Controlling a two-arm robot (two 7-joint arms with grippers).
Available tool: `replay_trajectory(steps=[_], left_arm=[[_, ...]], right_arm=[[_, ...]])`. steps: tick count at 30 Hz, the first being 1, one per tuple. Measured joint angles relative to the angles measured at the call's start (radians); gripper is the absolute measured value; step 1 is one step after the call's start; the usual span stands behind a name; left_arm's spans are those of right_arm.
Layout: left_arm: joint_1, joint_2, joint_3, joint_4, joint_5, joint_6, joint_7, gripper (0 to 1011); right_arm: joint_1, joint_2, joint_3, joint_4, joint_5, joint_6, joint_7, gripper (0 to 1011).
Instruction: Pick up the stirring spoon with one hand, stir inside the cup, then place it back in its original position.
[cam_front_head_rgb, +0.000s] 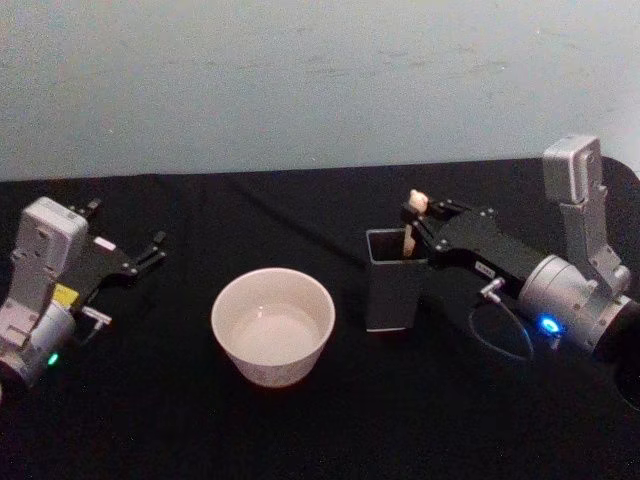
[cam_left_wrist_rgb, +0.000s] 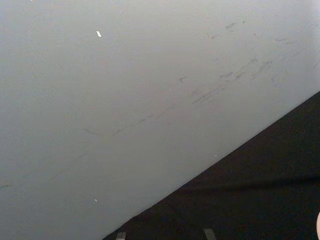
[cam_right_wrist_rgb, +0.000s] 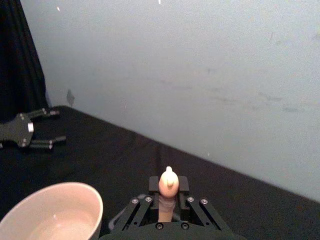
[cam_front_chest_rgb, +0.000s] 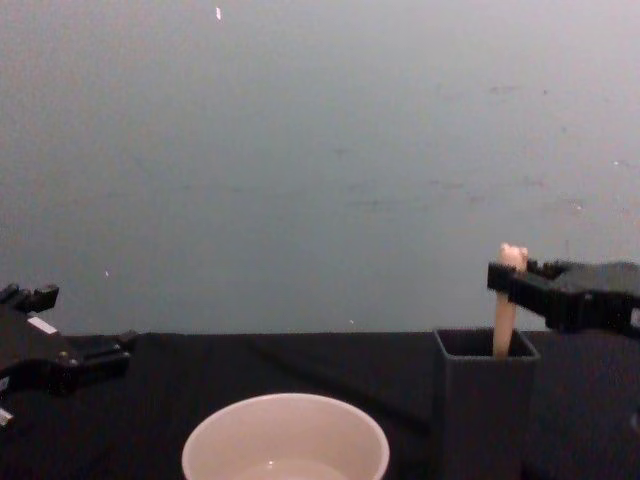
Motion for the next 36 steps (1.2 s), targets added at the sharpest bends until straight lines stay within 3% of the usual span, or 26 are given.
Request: replay_trajectory(steps=[7,14,19,24,36], left_arm=[[0.0,0.0,0.0,0.0,0.0,0.0,0.0,1001],[0.0,0.0,0.0,0.0,0.0,0.0,0.0,1001],[0.0,0.0,0.0,0.0,0.0,0.0,0.0,1001],[0.0,0.0,0.0,0.0,0.0,0.0,0.0,1001],[0.0,0.0,0.0,0.0,0.0,0.0,0.0,1001]], right_arm=[[-0.014,-0.004,0.044,-0.06,0.013,-0.018,-0.003,211],[-0.02,-0.014,0.093,-0.125,0.056,-0.047,-0.004,212],[-0.005,-0.026,0.097,-0.136,0.066,-0.065,0.0,212],[0.018,-0.04,0.076,-0.129,0.064,-0.078,0.013,212],[0.075,-0.074,-0.035,-0.045,0.019,-0.151,0.108,212]])
